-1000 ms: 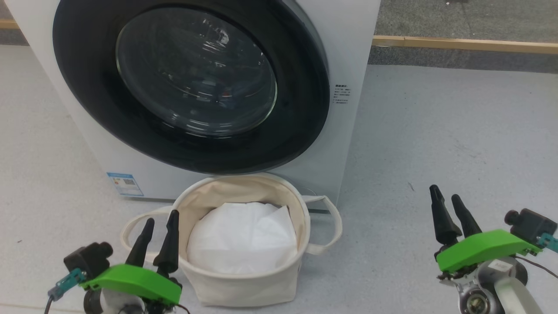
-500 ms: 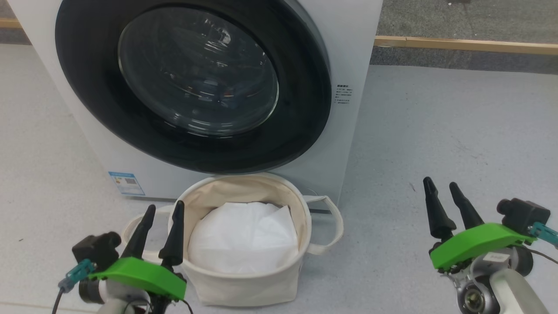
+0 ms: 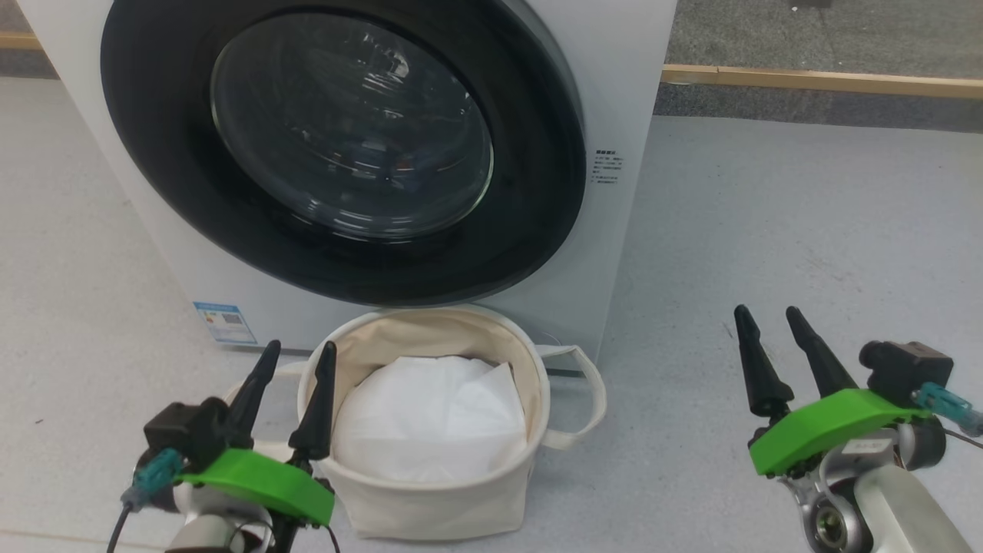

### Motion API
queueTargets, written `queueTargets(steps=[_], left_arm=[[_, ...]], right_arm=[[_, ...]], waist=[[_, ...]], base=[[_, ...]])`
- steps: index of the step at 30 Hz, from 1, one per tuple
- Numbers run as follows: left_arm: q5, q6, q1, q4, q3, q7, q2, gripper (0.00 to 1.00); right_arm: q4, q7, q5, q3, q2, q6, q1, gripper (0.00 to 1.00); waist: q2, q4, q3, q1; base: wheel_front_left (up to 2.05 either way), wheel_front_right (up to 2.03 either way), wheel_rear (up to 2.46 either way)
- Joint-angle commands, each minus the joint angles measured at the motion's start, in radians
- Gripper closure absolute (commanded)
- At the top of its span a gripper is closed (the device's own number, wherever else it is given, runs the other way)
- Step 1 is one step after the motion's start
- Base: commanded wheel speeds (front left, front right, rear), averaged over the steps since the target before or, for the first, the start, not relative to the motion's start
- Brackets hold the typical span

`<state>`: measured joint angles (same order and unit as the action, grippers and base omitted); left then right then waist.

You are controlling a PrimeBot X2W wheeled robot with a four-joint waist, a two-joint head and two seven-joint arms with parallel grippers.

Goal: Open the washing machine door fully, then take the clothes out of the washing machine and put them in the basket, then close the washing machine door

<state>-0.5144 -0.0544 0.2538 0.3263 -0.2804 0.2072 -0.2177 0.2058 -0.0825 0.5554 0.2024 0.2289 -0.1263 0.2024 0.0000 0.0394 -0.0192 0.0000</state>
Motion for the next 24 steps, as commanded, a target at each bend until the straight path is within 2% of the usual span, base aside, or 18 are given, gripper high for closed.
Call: queueTargets(steps=[1, 13, 24], left_arm=[[0.03, -0.003, 0.064, -0.035, 0.024, 0.02, -0.031, 0.0], [0.156, -0.001, 0.091, -0.024, -0.002, 0.055, -0.048, 0.0], [0.166, -0.001, 0.093, -0.018, 0.006, 0.055, -0.045, 0.0]], right_arm=[[-0.039, -0.014, -0.027, 0.023, 0.02, -0.004, 0.053, 0.0], [-0.048, -0.035, -0.134, 0.06, 0.045, -0.004, 0.076, 0.0], [-0.04, -0.036, -0.129, 0.058, 0.045, -0.004, 0.075, 0.0]], waist=[[0.0, 0.001, 0.0, 0.0], [0.0, 0.006, 0.0, 0.0], [0.0, 0.006, 0.001, 0.0]], base=[[0.0, 0.0, 0.0], [0.0, 0.0, 0.0], [0.0, 0.0, 0.0]])
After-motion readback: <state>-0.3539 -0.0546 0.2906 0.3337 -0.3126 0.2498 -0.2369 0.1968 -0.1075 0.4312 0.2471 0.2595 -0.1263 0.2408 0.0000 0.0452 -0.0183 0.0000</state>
